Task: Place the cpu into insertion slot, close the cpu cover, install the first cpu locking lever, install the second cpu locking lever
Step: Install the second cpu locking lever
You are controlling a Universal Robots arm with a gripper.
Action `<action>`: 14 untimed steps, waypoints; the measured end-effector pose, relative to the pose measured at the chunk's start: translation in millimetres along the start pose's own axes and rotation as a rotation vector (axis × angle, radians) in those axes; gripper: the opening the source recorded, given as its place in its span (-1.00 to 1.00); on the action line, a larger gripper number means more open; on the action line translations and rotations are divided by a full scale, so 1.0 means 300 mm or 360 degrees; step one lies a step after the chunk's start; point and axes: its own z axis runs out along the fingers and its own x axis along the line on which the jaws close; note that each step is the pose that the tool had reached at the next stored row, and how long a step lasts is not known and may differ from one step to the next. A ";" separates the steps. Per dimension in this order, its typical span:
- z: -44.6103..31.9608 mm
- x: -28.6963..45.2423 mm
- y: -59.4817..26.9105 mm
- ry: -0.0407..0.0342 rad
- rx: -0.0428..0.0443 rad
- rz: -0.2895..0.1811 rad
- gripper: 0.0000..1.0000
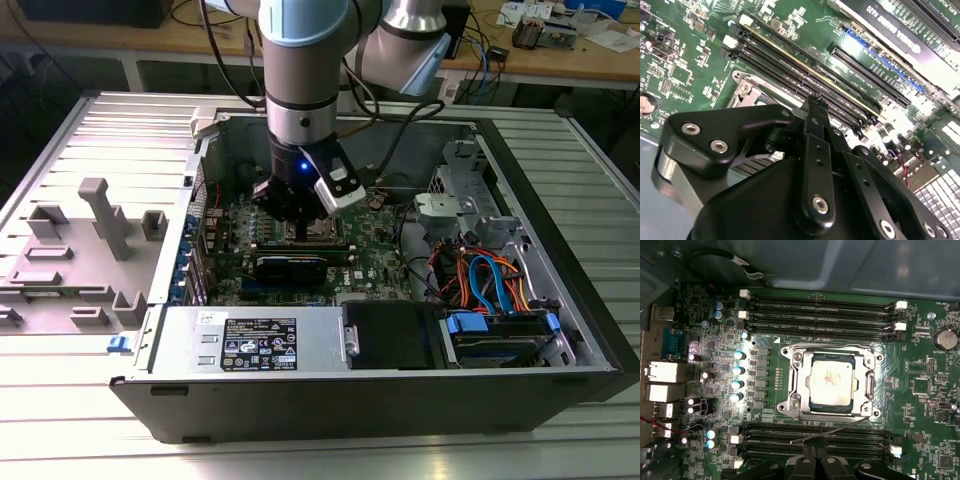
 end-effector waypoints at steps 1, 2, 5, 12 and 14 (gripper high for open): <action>-0.004 0.000 0.000 -0.0001 0.0000 0.0000 -0.79; -0.009 0.000 0.000 -0.0001 0.0000 0.0000 -0.79; -0.016 0.001 0.000 -0.0002 0.0000 0.0000 -0.79; -0.019 0.001 0.000 -0.0003 0.0014 0.0000 -0.79; -0.019 -0.002 0.000 -0.0004 0.0013 0.0000 -0.79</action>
